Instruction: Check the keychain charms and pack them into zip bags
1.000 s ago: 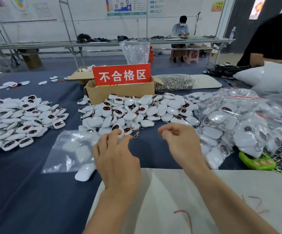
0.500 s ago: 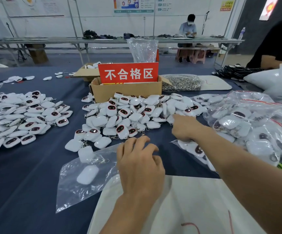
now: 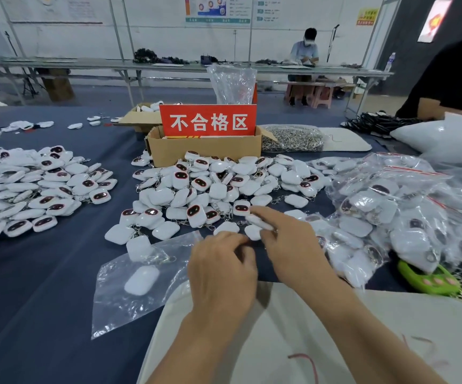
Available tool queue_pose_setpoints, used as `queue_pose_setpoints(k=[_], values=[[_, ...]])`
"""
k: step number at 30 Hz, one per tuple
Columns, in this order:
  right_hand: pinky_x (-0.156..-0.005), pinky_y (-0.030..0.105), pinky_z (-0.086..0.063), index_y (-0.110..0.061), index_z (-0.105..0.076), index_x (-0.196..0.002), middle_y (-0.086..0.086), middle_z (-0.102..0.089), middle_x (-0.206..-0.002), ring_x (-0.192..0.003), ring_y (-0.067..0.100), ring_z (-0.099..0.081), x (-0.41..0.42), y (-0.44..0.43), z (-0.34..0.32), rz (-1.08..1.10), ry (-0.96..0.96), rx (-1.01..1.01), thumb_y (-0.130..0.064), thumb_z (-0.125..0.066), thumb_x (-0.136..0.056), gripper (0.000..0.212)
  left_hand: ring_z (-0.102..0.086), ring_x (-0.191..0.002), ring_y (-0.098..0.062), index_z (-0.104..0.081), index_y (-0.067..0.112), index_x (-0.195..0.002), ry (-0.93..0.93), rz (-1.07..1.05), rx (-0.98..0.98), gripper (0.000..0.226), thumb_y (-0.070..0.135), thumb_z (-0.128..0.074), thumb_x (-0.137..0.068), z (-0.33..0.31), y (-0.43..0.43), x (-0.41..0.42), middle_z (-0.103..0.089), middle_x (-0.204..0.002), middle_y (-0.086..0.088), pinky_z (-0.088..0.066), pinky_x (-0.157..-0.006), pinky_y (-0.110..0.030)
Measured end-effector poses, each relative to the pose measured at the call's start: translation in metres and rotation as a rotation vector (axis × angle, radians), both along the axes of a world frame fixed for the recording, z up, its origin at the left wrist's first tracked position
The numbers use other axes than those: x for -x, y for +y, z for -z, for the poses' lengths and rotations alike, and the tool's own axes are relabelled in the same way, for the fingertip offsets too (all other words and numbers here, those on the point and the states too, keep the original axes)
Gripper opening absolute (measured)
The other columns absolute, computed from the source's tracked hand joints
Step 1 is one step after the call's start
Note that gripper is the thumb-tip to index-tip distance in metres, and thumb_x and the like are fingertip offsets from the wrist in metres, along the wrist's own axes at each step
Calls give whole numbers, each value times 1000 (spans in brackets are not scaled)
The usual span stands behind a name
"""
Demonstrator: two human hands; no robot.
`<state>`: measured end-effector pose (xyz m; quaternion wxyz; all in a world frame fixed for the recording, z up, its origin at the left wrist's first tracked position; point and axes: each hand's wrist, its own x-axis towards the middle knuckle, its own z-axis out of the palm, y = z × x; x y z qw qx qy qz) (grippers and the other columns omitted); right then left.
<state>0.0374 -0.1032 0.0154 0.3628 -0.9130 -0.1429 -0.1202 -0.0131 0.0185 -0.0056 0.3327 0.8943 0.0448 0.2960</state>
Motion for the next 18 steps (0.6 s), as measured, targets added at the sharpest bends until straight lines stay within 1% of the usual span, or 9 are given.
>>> queue_pose_setpoints(k=[2,4,5,8,10,12,14,16,18], values=[[-75,14,-47,-35,-73,-110,-17,-72,-87,-82,2,-63,20,-11,3,30,-42,-230,-9,-61,-92,34,-63,-78,-12,-76,34,-111,38,43,186,35,33,-54,-83,-4,-4,2,-73,-82,13,-47,-75,-28],[-73,34,-56,-29,-72,-96,-7,-72,-78,-72,14,-64,34,-17,7,29,14,-329,-11,-63,-92,20,-61,-71,-5,-67,40,-129,66,161,368,47,38,-56,-83,-5,-10,4,-68,-72,15,-47,-70,-19],[-72,35,-56,-29,-73,-96,-5,-72,-78,-71,15,-65,39,-18,9,32,20,-331,-10,-63,-92,22,-62,-71,-5,-66,41,-129,75,208,424,45,41,-58,-84,-5,-12,6,-68,-71,16,-46,-68,-17],[-66,10,-46,-33,-74,-100,-18,-72,-79,-74,3,-65,46,-17,11,27,-40,-263,0,-60,-89,37,-71,-78,-6,-77,35,-109,106,243,514,26,49,-66,-89,-4,-13,3,-75,-80,16,-55,-71,-24],[-71,15,-51,-33,-72,-105,-16,-72,-82,-78,5,-67,47,-13,11,-13,-19,-254,0,-59,-85,41,-70,-75,0,-76,38,-103,118,212,585,17,43,-71,-87,-3,-11,-2,-74,-78,20,-52,-68,-17],[-80,23,-58,-34,-73,-110,-17,-75,-89,-82,5,-71,45,-10,14,-25,96,-387,-4,-64,-85,41,-67,-73,4,-71,46,-106,136,186,589,28,35,-66,-81,-1,-8,-6,-73,-79,23,-45,-65,-10],[-85,31,-60,-29,-74,-112,-17,-77,-90,-82,4,-74,39,-11,16,46,237,-551,-12,-70,-84,32,-66,-73,-1,-66,46,-117,184,236,577,40,20,-66,-86,2,-3,-12,-74,-81,16,-45,-64,-12],[-73,29,-61,-24,-76,-98,-9,-77,-77,-67,10,-72,33,-20,14,89,347,-583,-13,-72,-86,17,-71,-75,-14,-63,39,-115,268,327,579,37,10,-68,-92,4,0,-15,-77,-81,7,-52,-71,-26],[-55,23,-52,-15,-75,-87,-1,-71,-65,-56,16,-61,29,-30,12,40,451,-612,-7,-69,-89,10,-75,-76,-18,-68,30,-107,351,412,621,30,6,-72,-90,4,2,-18,-79,-82,1,-57,-79,-35]])
